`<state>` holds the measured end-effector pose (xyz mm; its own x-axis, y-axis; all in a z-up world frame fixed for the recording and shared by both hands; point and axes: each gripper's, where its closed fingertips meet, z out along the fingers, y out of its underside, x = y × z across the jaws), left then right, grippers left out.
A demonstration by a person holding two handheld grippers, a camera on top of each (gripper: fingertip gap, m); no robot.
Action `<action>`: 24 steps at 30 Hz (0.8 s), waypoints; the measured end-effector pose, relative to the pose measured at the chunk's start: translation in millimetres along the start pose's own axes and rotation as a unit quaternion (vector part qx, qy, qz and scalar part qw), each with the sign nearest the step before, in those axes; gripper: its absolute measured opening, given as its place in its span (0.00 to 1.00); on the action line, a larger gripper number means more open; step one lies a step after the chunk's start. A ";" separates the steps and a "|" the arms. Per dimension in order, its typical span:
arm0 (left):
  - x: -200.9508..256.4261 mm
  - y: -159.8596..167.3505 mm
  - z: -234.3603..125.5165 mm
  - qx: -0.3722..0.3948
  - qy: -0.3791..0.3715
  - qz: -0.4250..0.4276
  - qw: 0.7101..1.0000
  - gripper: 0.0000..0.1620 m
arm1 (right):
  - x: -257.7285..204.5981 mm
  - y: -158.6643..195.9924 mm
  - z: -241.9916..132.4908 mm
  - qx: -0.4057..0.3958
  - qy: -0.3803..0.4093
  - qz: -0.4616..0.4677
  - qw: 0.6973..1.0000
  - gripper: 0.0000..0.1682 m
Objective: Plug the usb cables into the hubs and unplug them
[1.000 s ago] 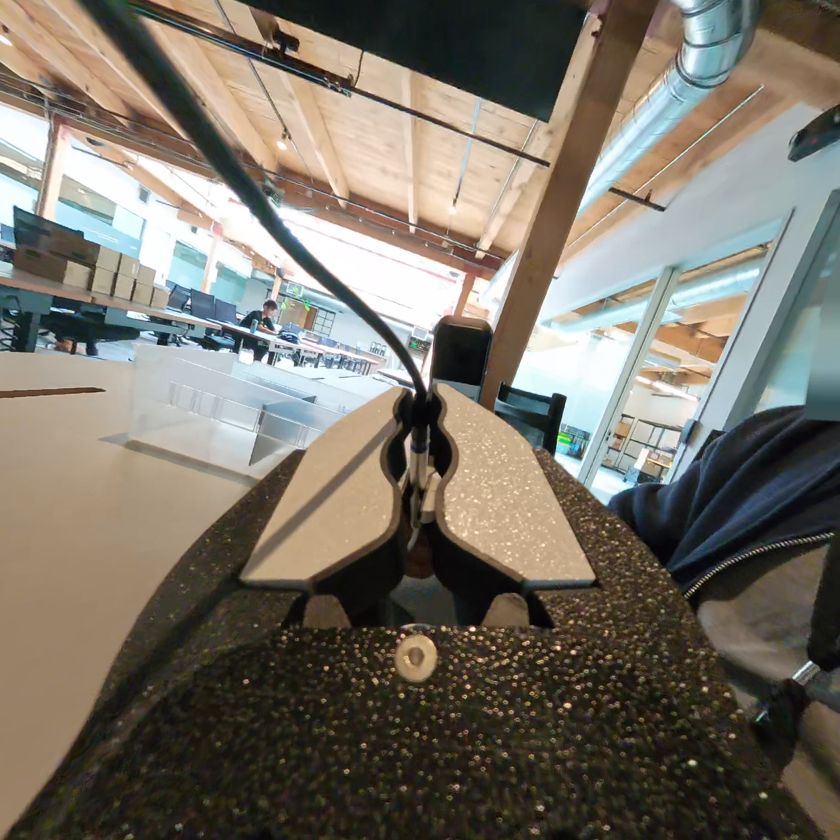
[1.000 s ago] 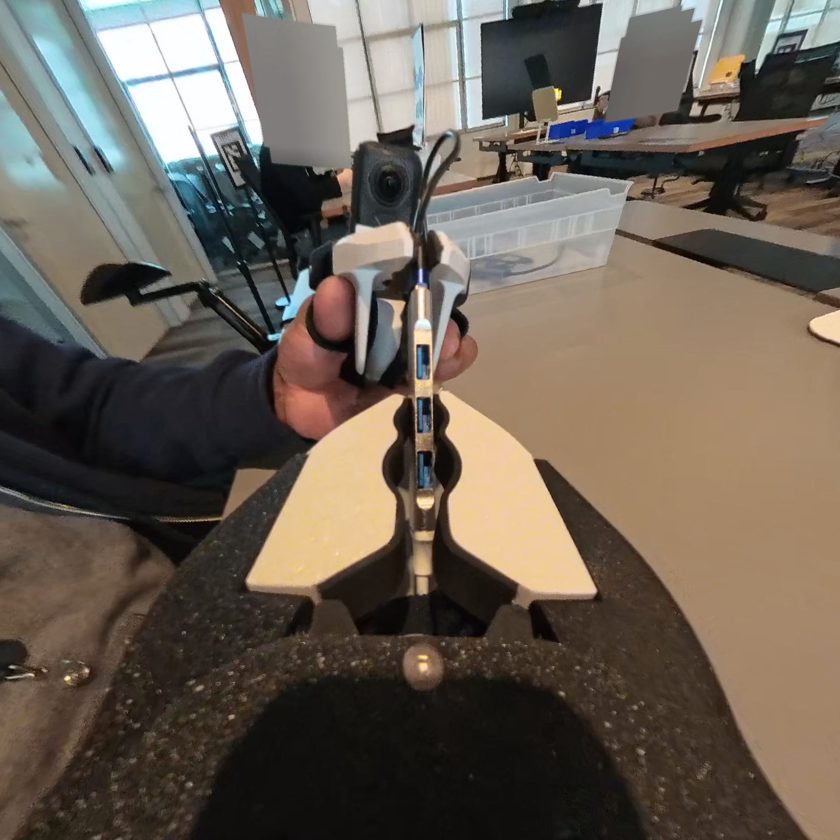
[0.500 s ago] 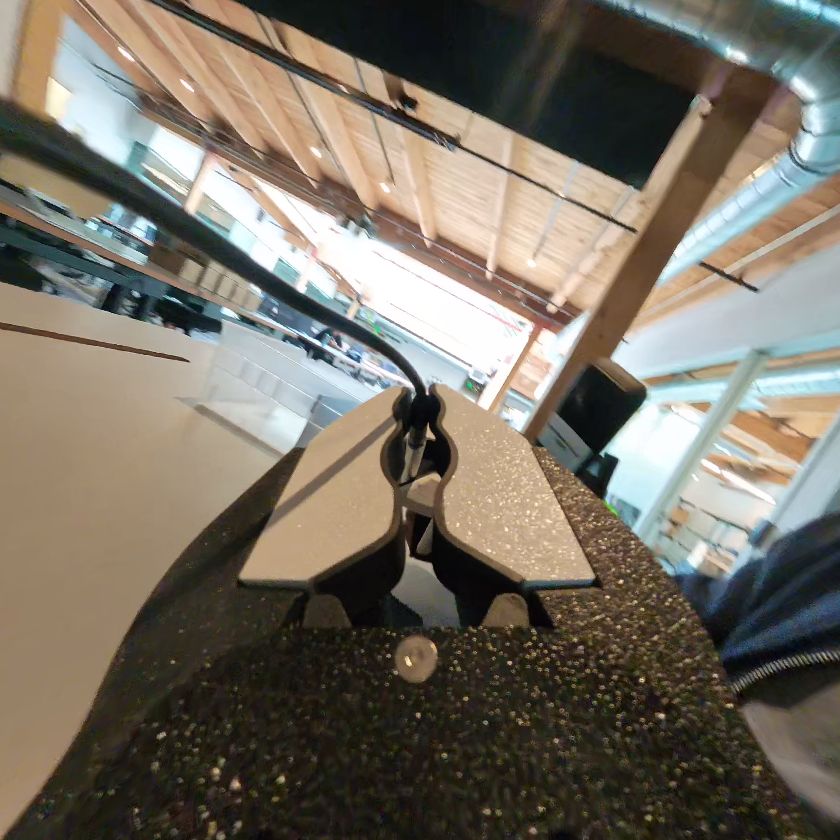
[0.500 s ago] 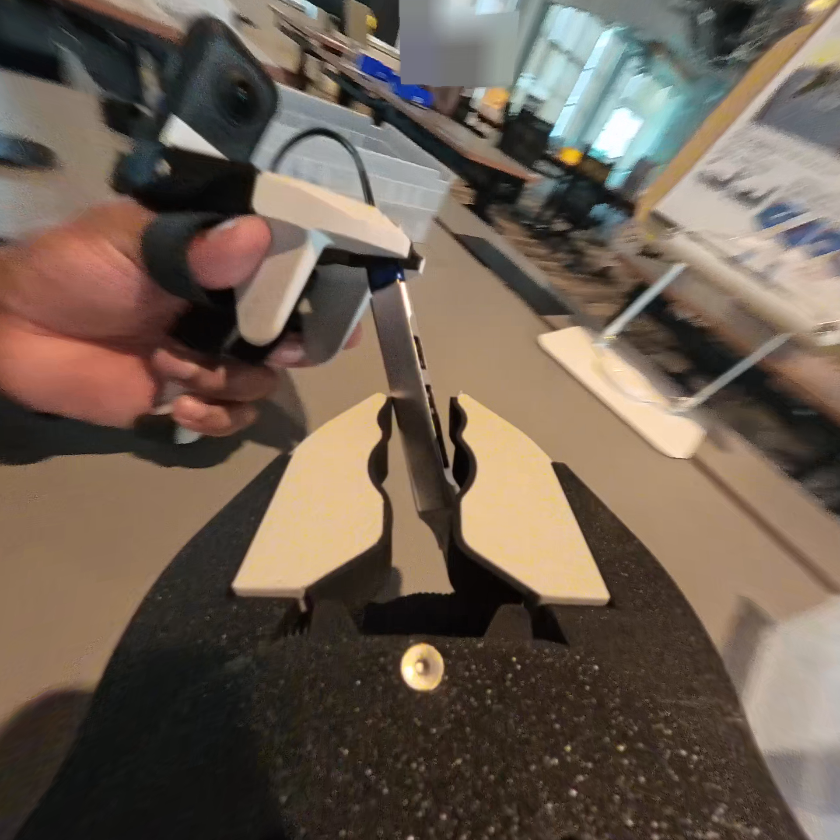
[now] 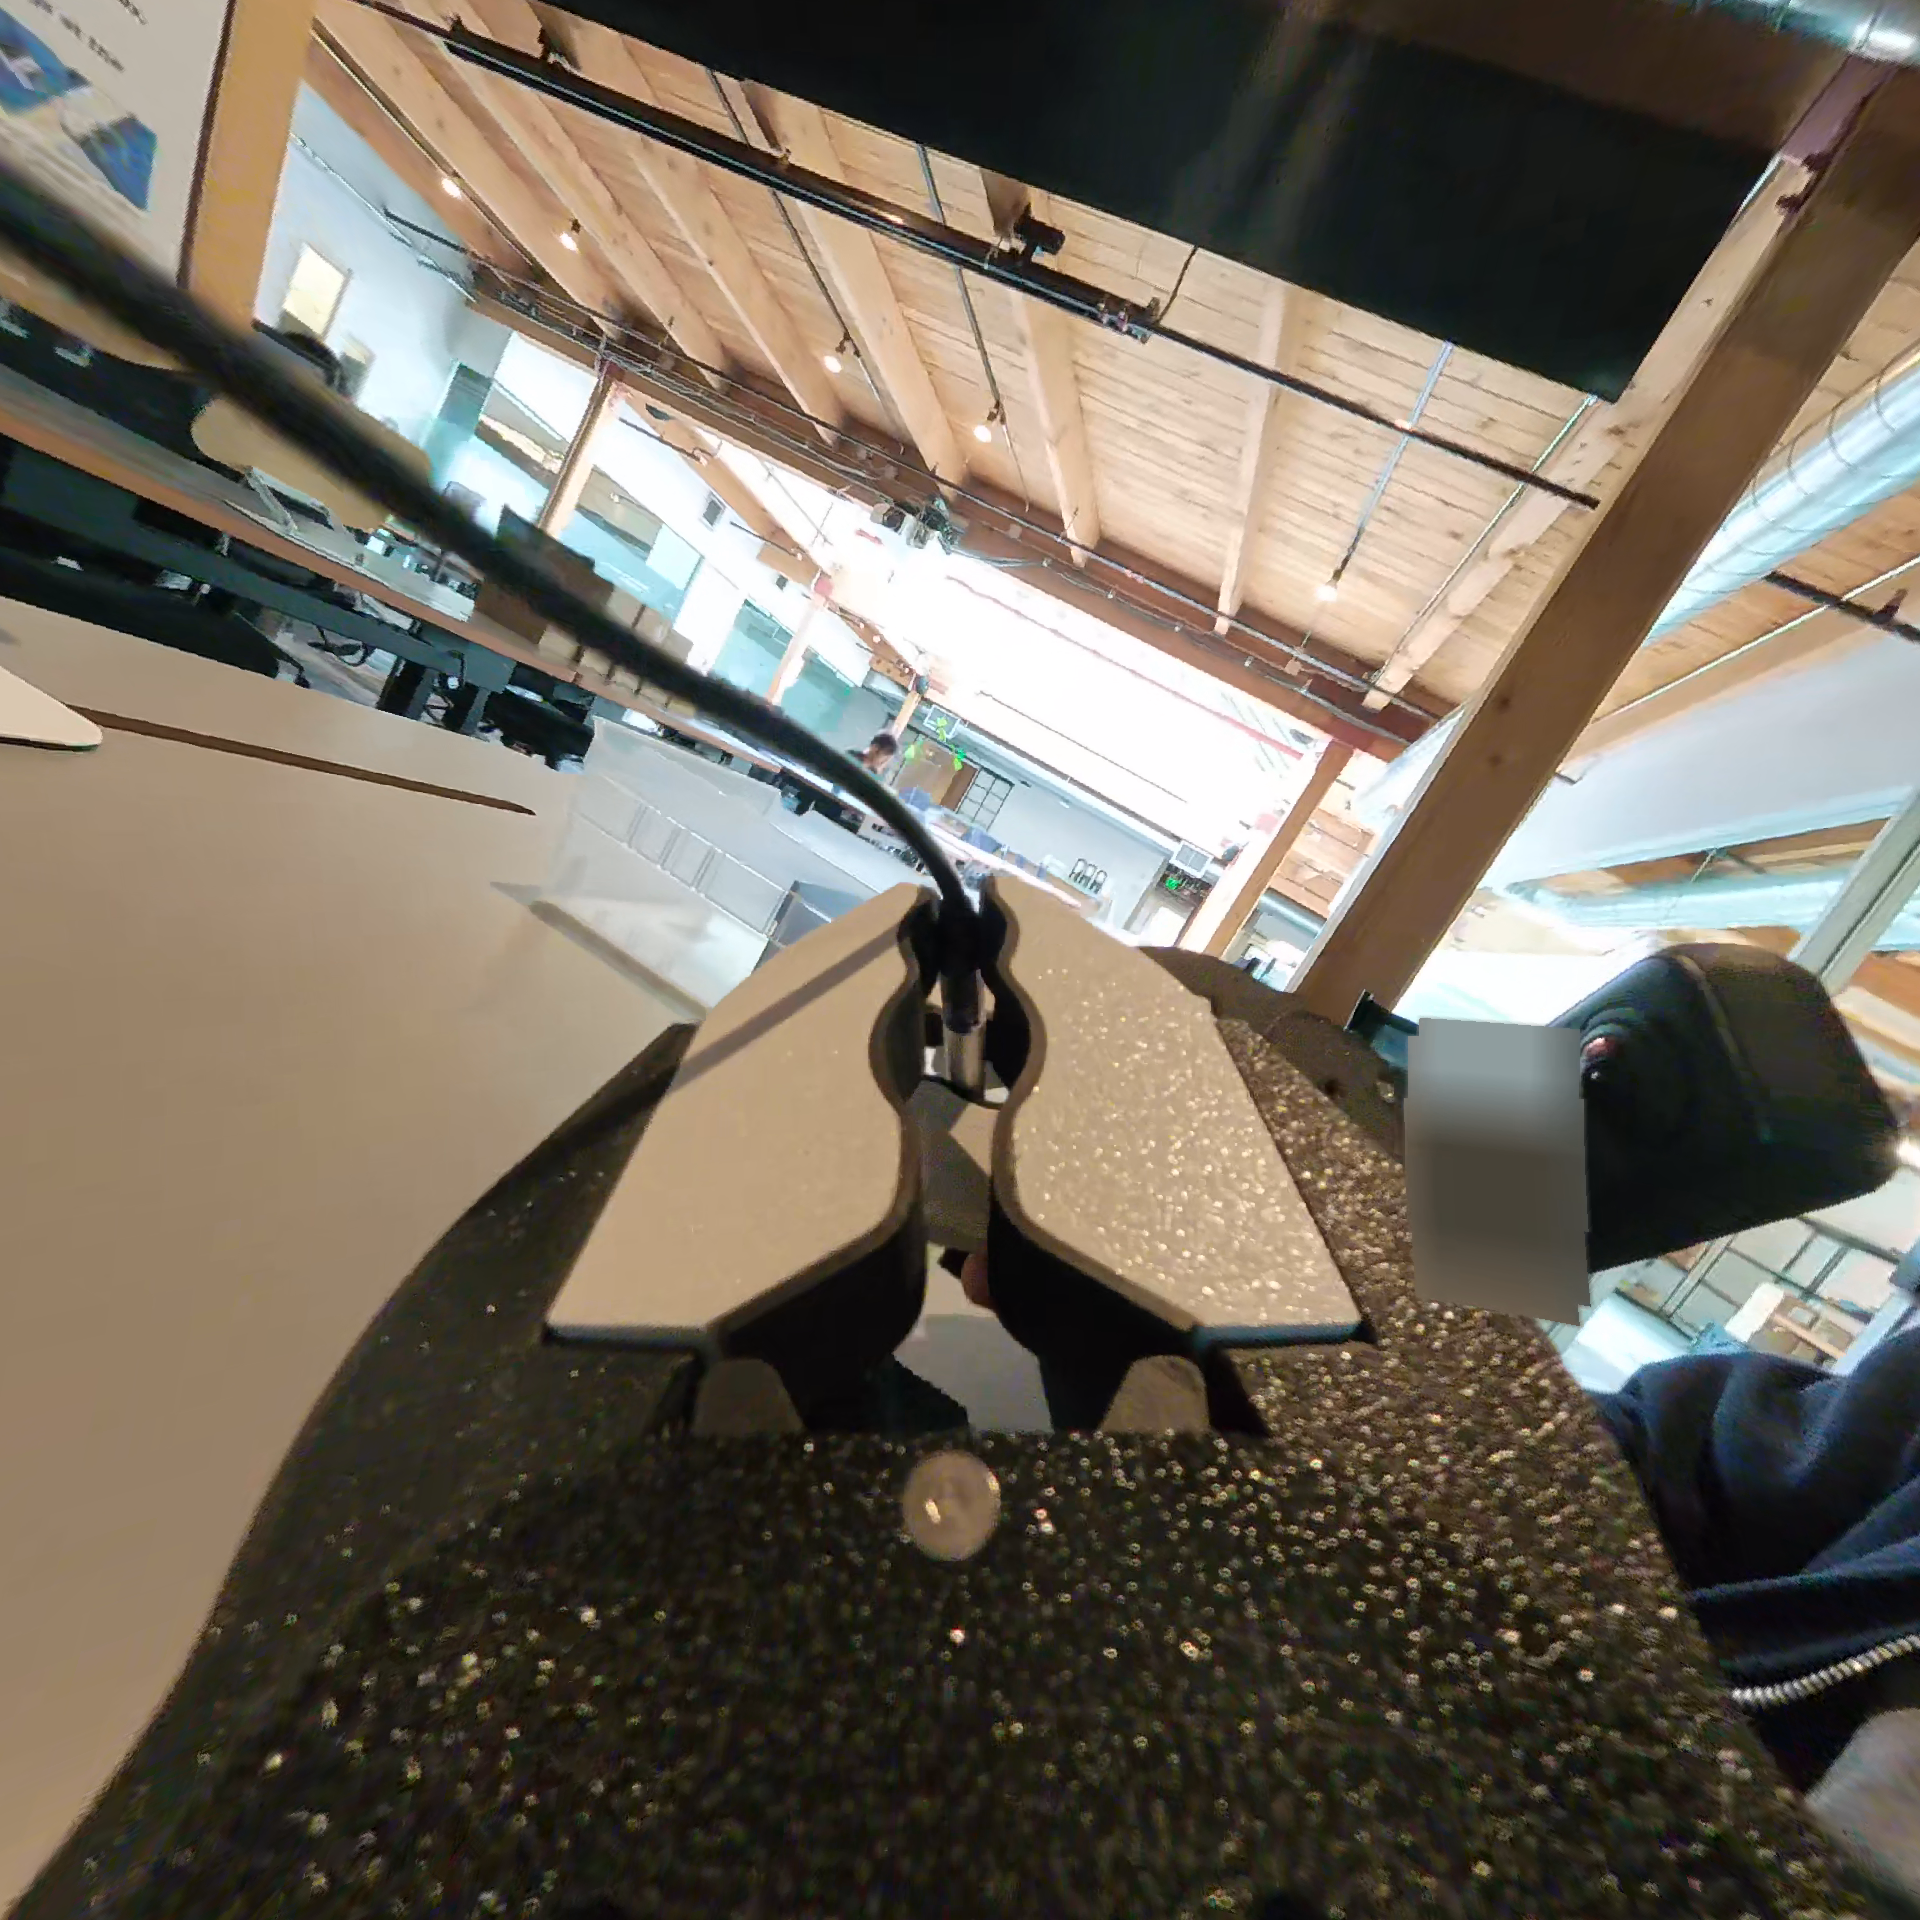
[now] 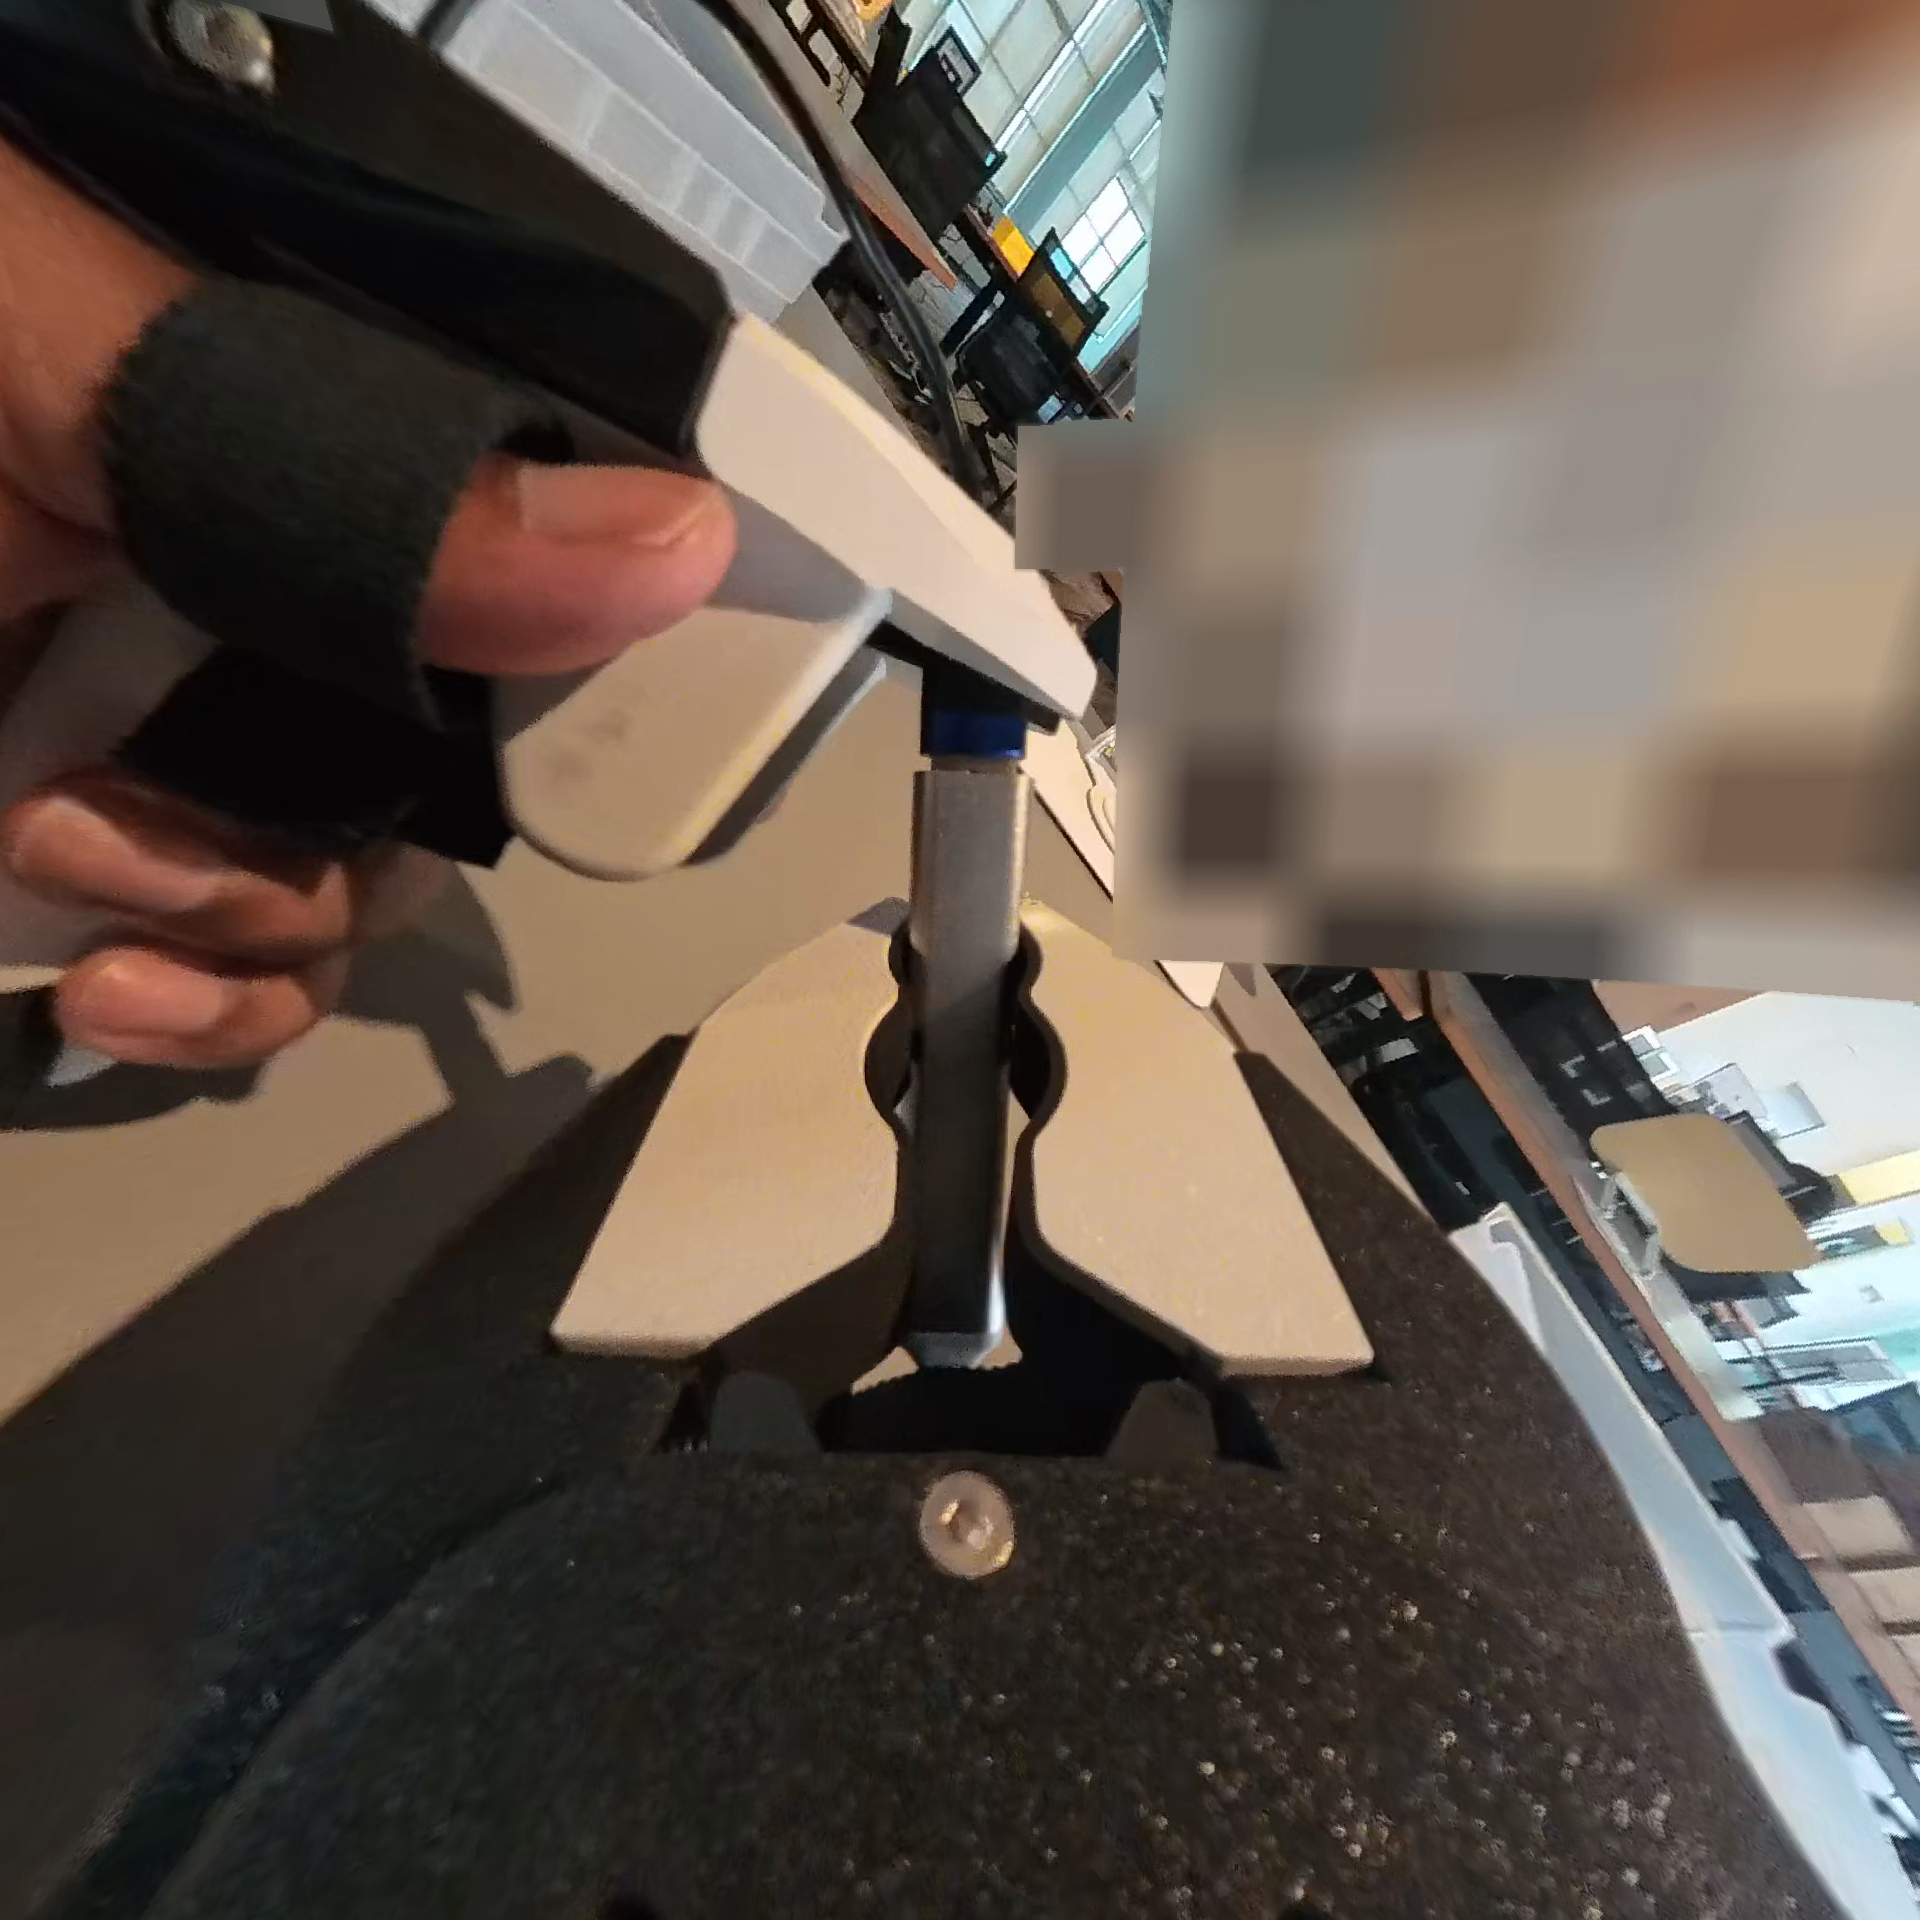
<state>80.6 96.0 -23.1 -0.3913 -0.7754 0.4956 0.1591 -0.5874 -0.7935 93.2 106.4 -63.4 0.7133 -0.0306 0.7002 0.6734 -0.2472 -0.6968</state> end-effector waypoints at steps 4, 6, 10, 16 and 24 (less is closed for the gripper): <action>1.8 2.2 -2.0 -0.010 0.014 -0.015 1.000 0.04 | -0.2 1.5 -2.2 -0.004 -0.006 -0.020 1.000 0.08; 1.8 3.6 -3.0 -0.016 0.028 -0.047 0.998 0.04 | -1.1 2.2 -2.8 -0.004 -0.011 -0.026 1.000 0.08; 4.4 7.7 -1.8 -0.033 0.036 -0.045 0.998 0.04 | -0.6 4.5 -6.1 0.002 -0.018 -0.042 0.999 0.08; 10.4 6.8 -1.1 -0.031 0.045 -0.006 0.998 0.04 | -1.1 3.4 -9.2 0.012 -0.026 -0.012 1.000 0.08; 11.4 11.0 -1.6 -0.048 0.056 -0.028 0.997 0.04 | 0.8 5.4 -11.5 0.022 -0.022 -0.049 0.998 0.08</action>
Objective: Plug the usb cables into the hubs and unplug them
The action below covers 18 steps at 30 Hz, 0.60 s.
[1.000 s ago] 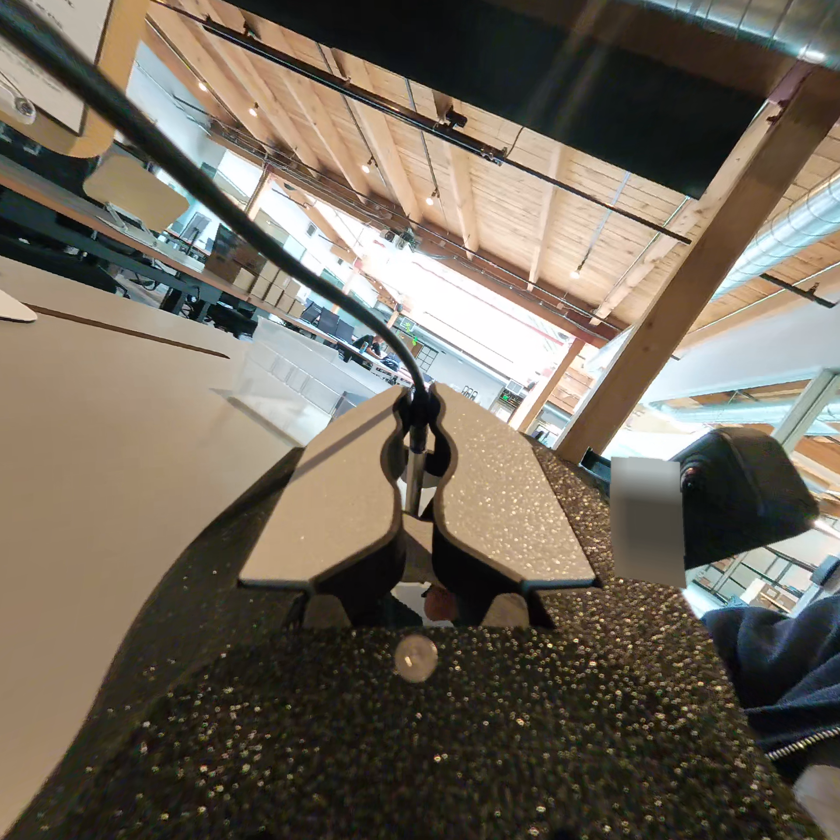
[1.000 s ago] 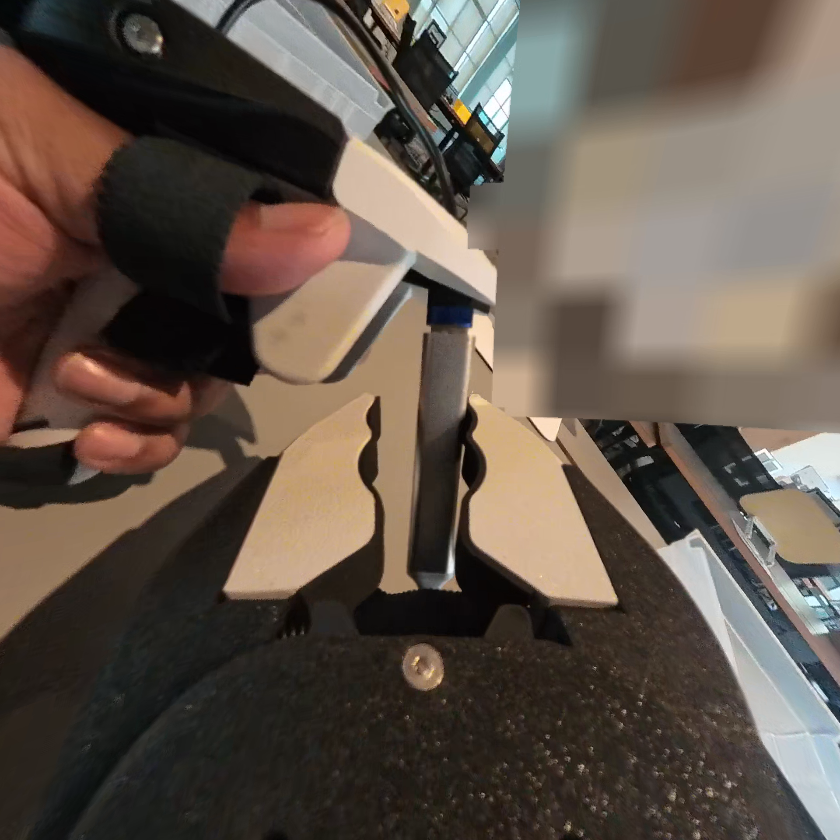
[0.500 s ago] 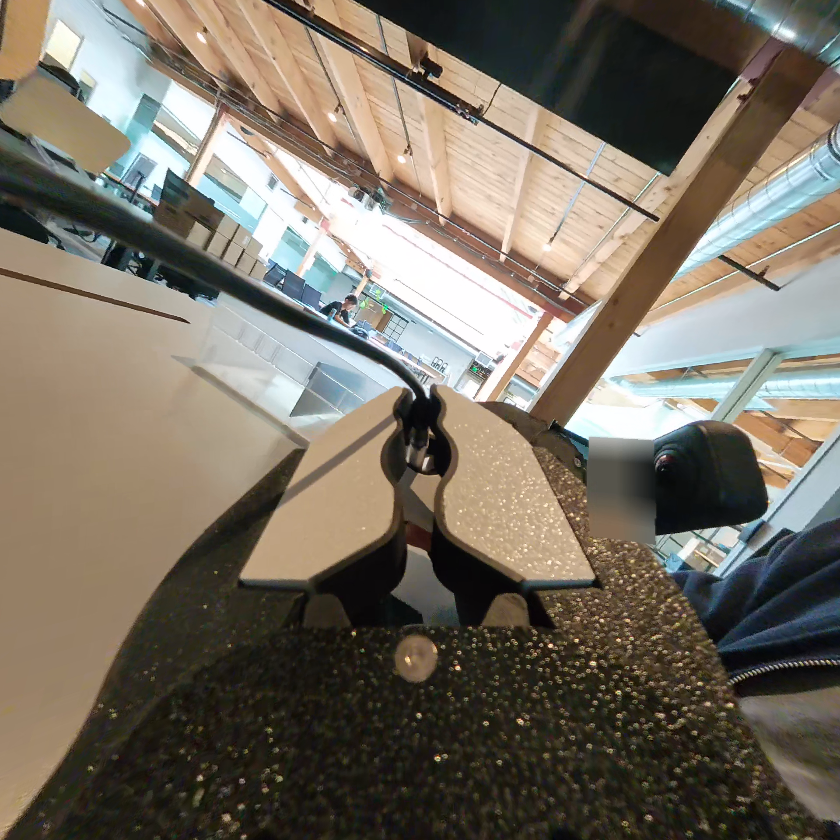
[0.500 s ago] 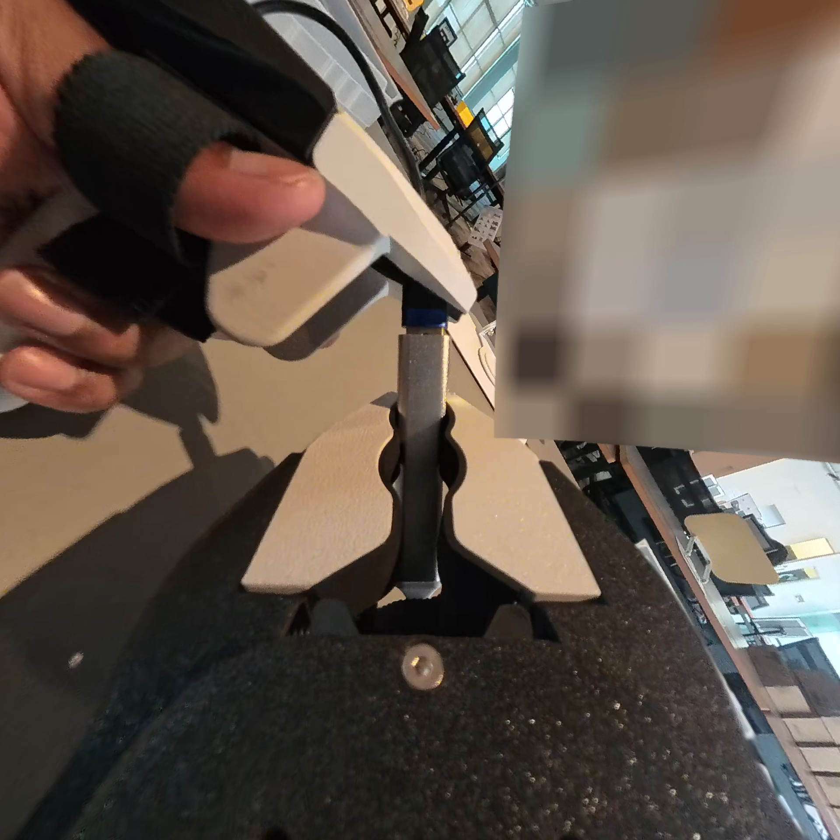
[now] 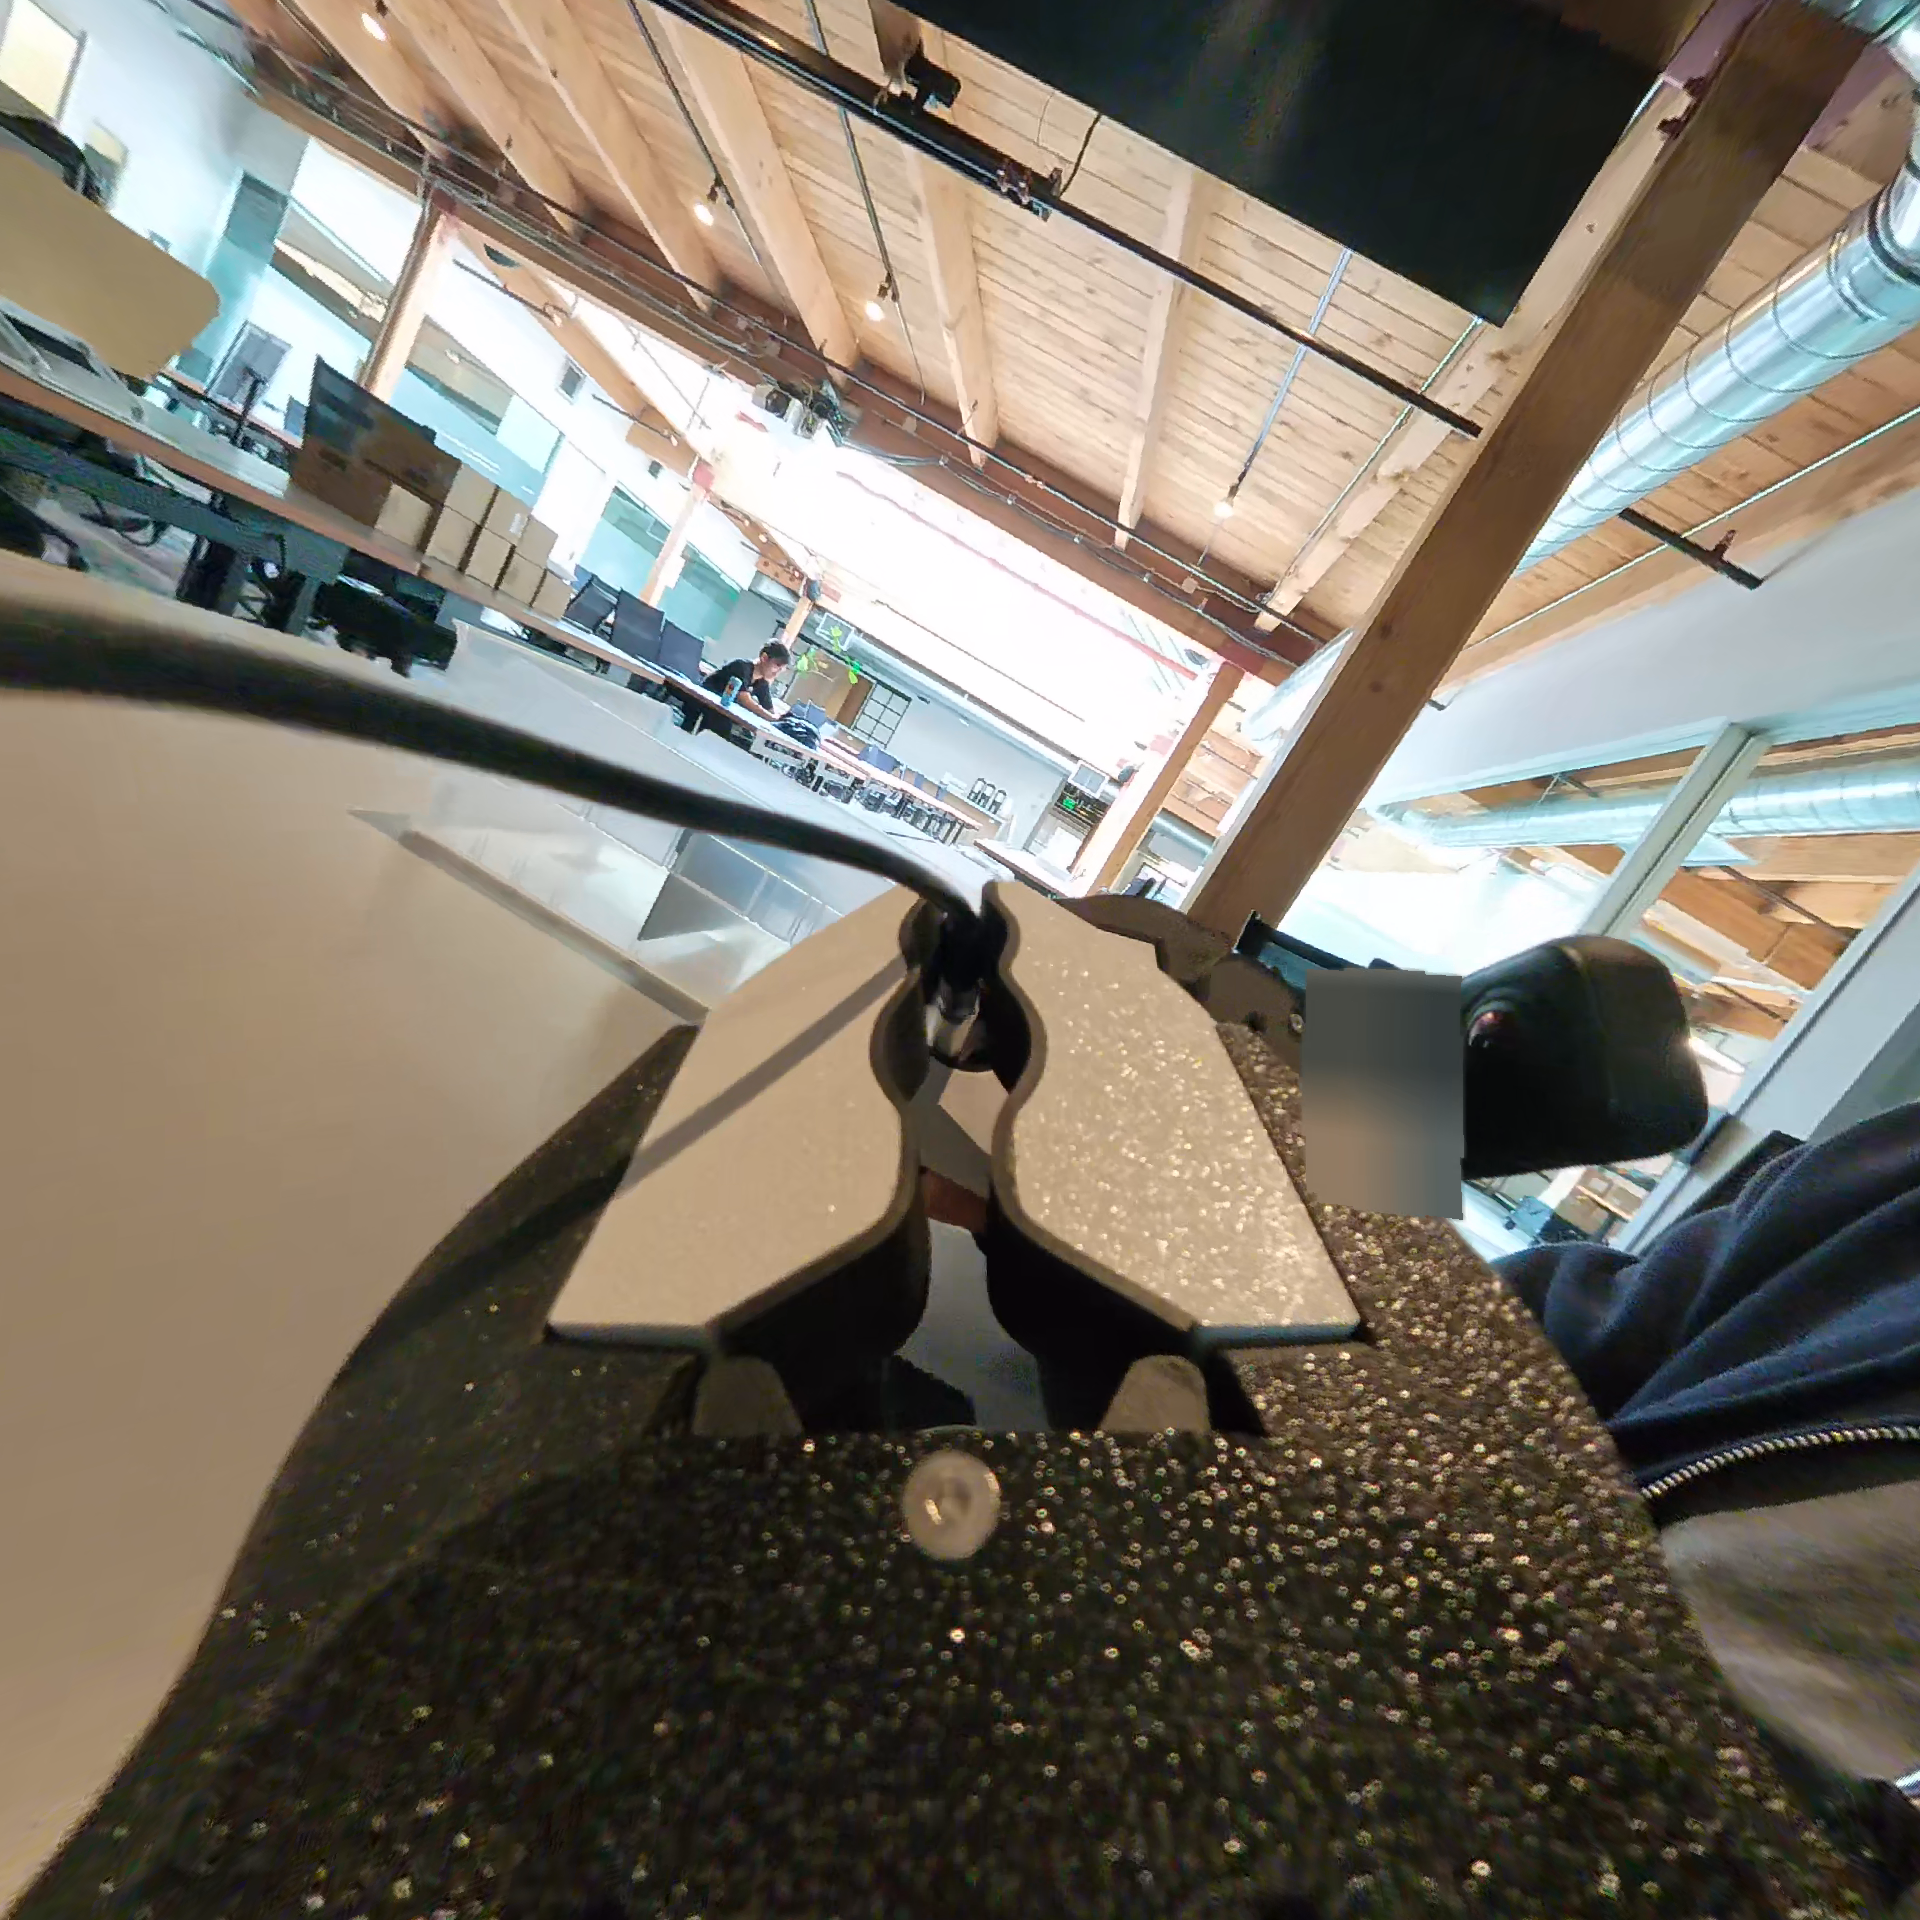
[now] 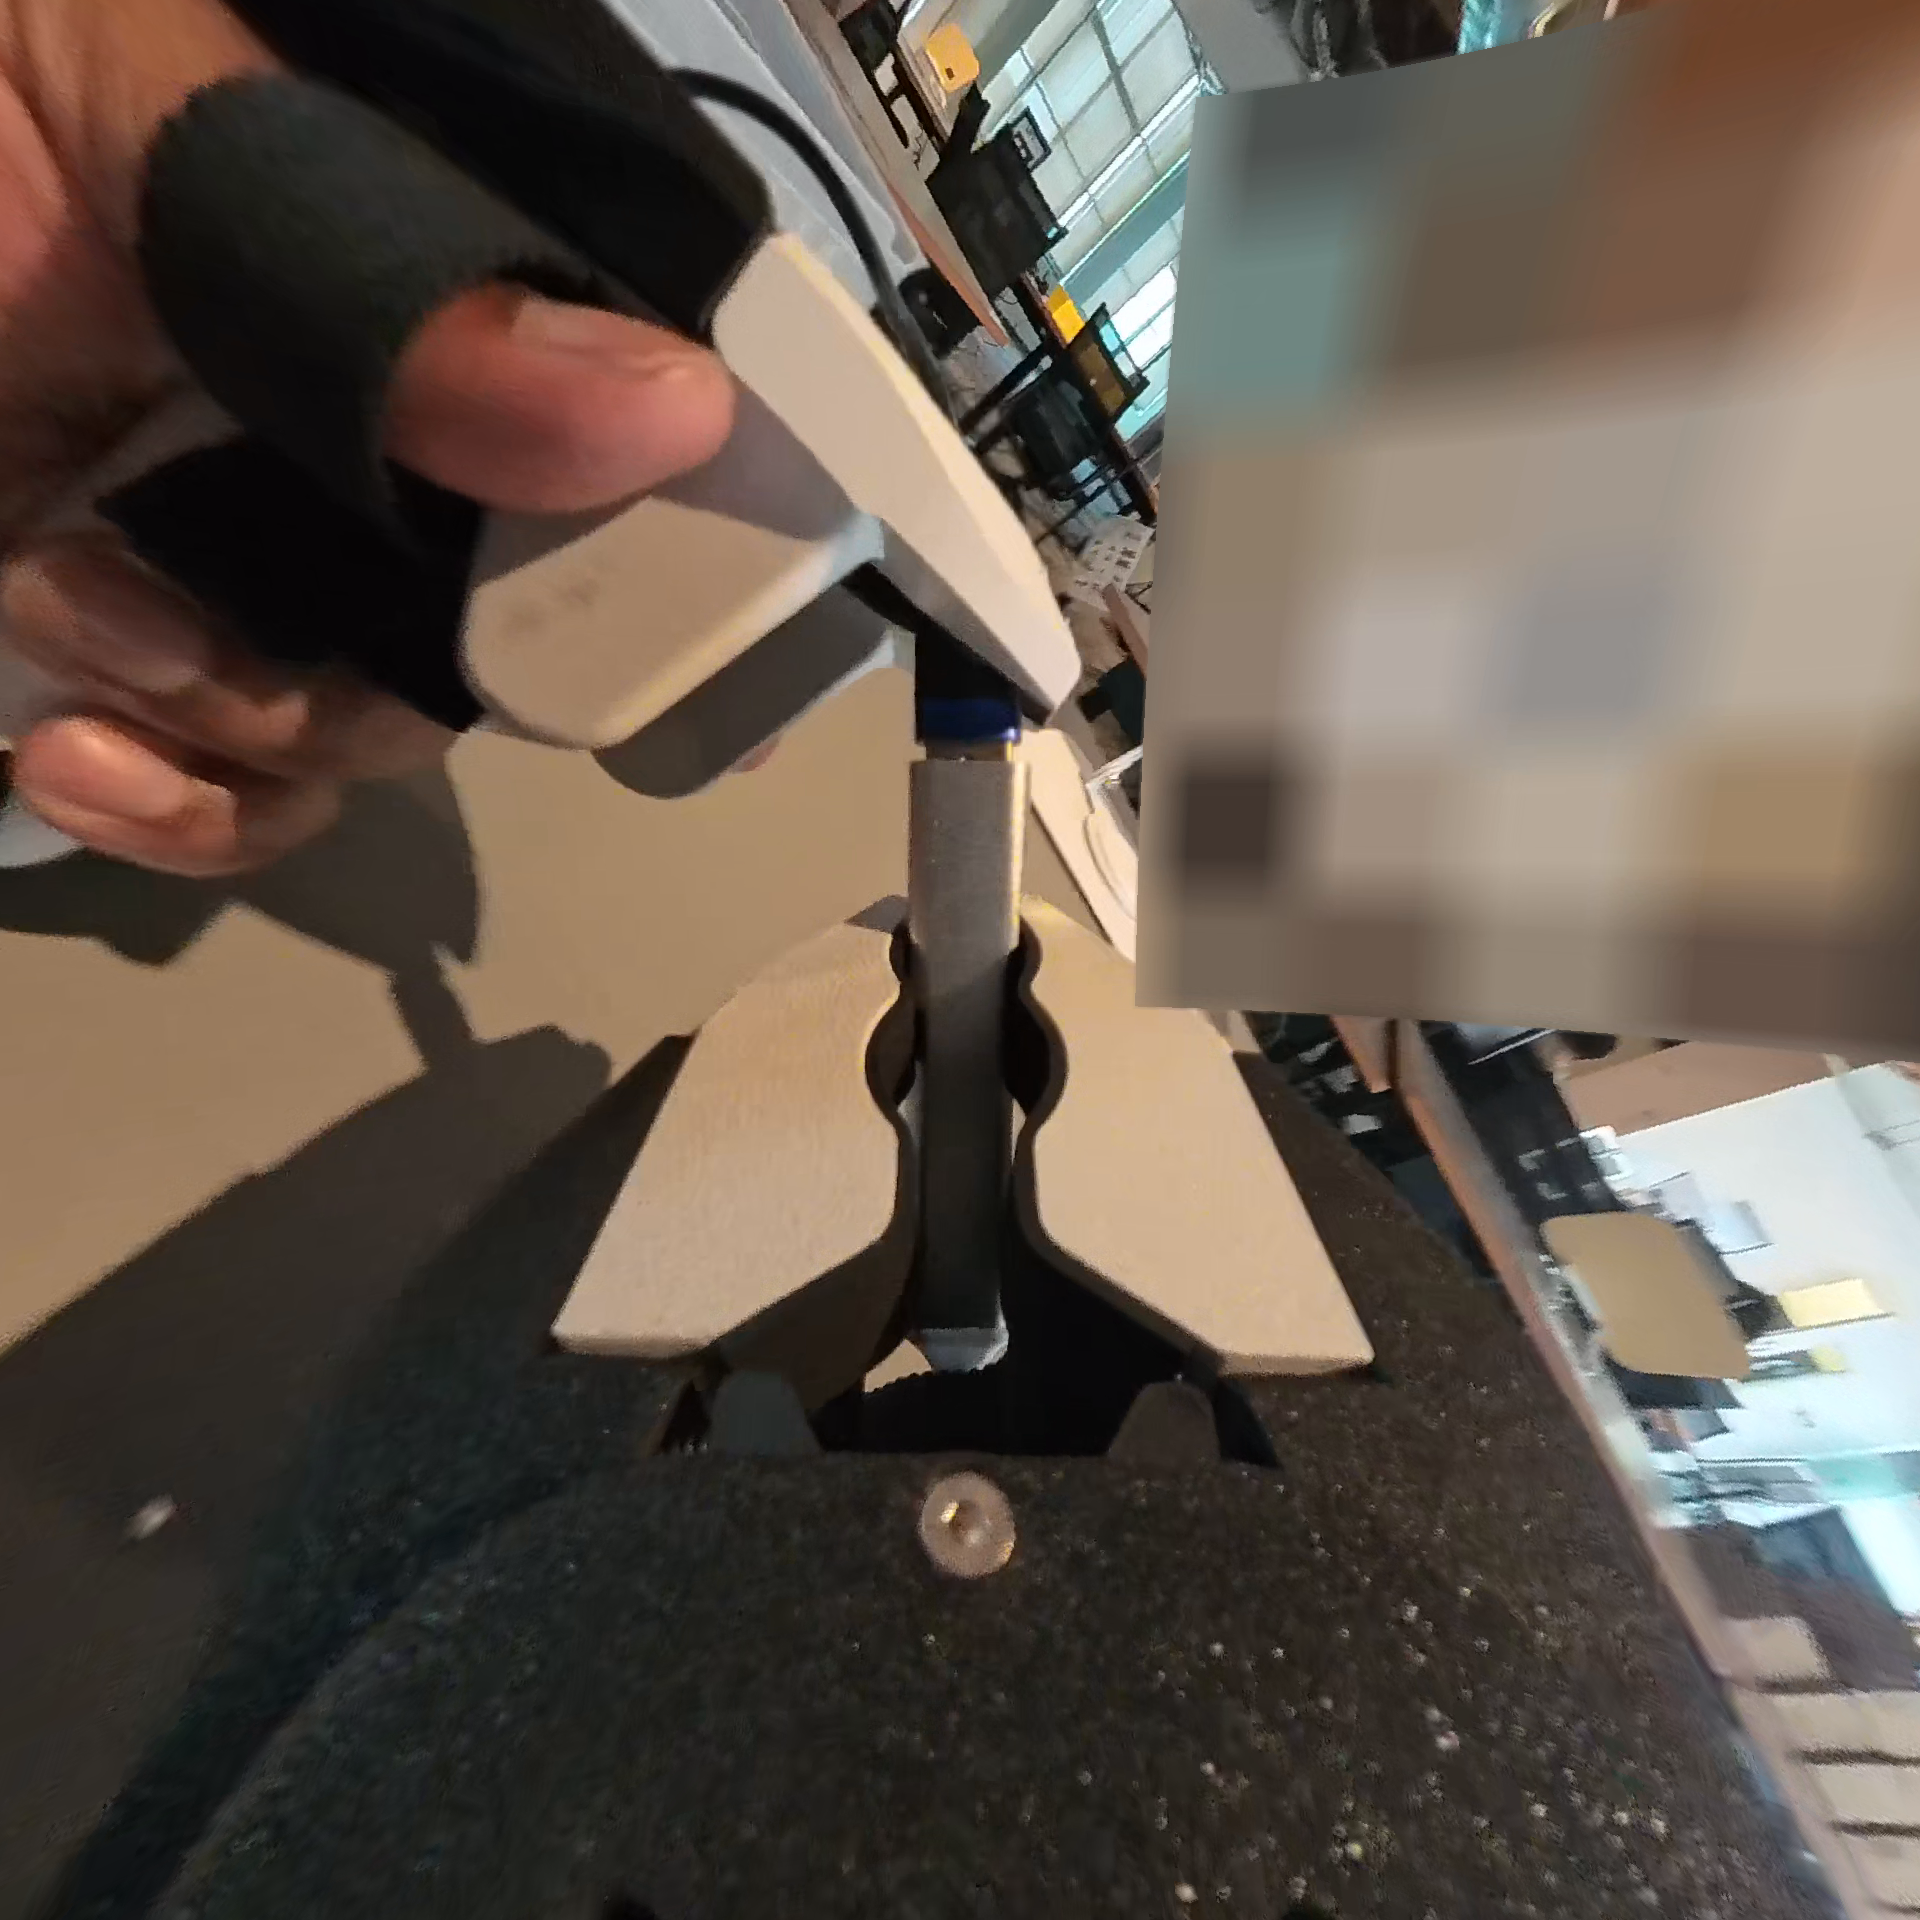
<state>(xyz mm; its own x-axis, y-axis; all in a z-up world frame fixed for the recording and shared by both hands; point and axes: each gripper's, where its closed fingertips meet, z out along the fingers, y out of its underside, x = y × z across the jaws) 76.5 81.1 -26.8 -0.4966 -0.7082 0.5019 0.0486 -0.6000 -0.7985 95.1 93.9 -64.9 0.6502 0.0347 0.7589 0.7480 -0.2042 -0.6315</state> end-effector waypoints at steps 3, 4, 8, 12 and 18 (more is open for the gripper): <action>0.4 0.6 0.2 -0.003 0.000 0.003 1.000 0.04 | 1.6 0.8 -0.6 -0.006 0.013 -0.016 1.000 0.08; 0.2 0.7 0.5 -0.006 -0.006 0.018 1.000 0.04 | 0.6 1.1 -0.5 -0.006 0.007 0.001 1.000 0.08; 3.6 -1.2 0.9 -0.021 -0.030 0.089 0.995 0.04 | -7.7 -3.6 -0.1 0.016 -0.051 0.123 0.991 0.08; -0.2 1.3 -0.8 -0.013 -0.010 0.025 1.000 0.04 | -5.4 0.8 1.2 0.003 -0.024 0.061 0.998 0.08; 4.0 1.5 2.3 -0.017 0.000 0.041 0.999 0.04 | -1.8 0.0 -1.3 0.009 -0.014 0.044 0.999 0.08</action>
